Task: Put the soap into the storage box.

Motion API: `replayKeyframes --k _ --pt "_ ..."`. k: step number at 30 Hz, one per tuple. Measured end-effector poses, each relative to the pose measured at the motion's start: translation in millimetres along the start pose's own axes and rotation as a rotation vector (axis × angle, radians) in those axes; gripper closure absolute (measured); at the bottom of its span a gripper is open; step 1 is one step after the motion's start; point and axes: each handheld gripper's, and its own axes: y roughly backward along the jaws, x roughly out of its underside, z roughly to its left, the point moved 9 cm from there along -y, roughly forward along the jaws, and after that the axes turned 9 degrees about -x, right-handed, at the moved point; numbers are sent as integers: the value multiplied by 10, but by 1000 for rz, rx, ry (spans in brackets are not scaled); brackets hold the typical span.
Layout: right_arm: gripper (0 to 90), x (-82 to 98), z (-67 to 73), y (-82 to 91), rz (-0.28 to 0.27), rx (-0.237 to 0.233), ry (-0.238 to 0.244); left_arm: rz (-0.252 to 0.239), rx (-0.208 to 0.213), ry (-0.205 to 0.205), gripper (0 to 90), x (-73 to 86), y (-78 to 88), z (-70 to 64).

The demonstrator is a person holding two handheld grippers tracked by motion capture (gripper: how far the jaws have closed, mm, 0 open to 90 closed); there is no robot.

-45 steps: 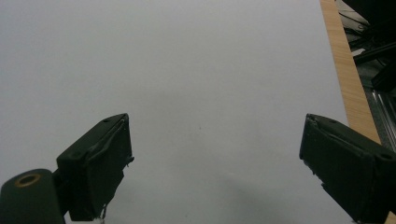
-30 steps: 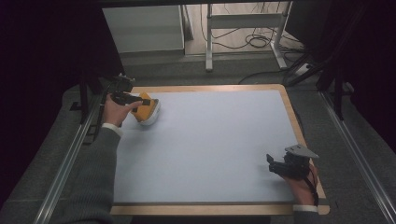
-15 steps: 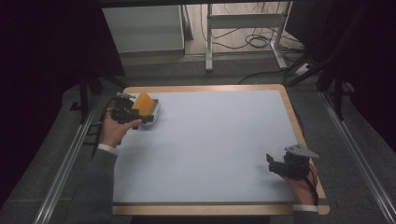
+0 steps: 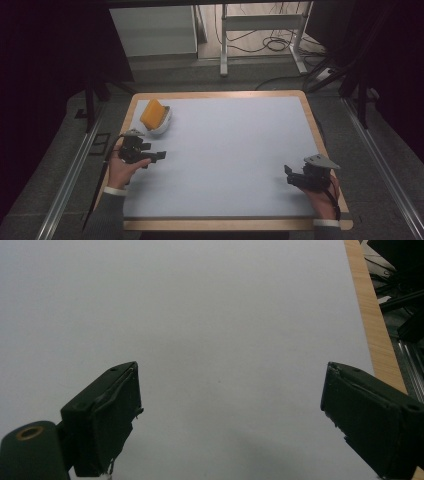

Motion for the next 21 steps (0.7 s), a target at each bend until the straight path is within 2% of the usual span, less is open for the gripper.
replayKeyframes --k 3,8,12,21 --pt "93 1 4 -2 2 2 1 -2 -8 -8 186 116 19 -27" --pt "93 -1 4 0 2 2 3 -9 13 -13 182 247 -15 -74" --pt "93 -5 15 -6 1 -1 7 -5 4 -19 182 268 -37 -69" --pt "93 -10 17 -7 1 1 9 -22 -11 -5 182 272 16 -49"
